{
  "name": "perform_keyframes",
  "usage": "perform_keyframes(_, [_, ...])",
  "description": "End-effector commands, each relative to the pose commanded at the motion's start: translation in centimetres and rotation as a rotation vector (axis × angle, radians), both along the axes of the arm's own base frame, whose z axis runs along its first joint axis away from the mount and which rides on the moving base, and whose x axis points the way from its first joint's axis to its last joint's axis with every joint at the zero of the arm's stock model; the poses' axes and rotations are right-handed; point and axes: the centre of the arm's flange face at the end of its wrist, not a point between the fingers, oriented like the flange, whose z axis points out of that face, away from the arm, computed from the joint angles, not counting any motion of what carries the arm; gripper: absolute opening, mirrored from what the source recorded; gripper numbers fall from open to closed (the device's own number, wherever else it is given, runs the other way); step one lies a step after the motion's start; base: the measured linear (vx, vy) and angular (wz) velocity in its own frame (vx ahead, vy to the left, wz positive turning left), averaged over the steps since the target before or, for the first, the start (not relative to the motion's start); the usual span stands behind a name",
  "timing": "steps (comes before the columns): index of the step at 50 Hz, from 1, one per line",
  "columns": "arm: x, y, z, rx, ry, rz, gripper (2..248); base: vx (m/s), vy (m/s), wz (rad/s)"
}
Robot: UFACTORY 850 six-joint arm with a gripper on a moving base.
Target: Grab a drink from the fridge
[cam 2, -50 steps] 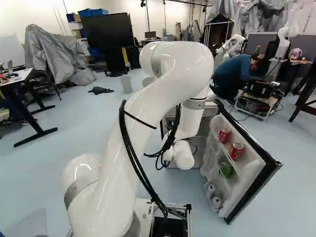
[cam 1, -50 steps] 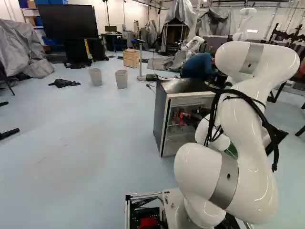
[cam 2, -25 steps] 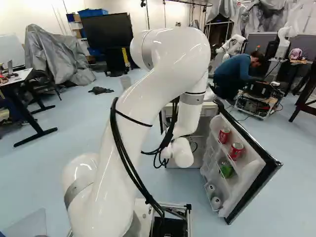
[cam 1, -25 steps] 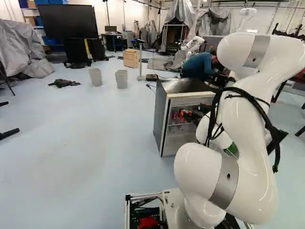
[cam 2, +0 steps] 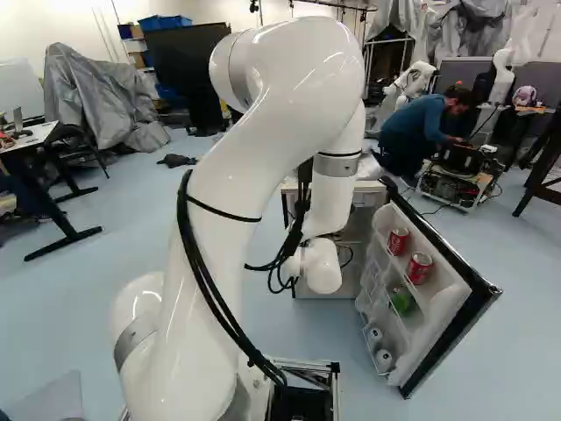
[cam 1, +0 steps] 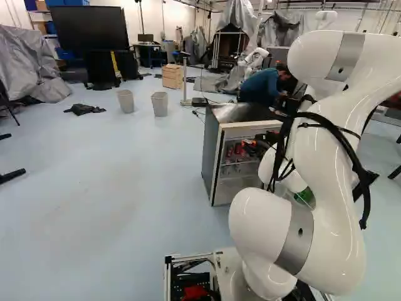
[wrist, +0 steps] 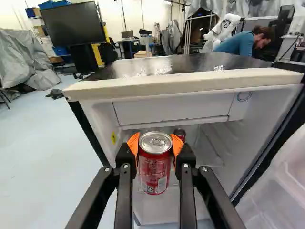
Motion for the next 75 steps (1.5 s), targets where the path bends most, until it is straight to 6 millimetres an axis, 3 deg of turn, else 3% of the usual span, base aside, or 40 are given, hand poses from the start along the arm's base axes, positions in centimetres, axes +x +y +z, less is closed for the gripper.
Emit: perform_keyframes(75, [-0.2, 0.2, 8.5, -0.115, -0.135, -0.008, 92, 0.0, 0.0, 0.0])
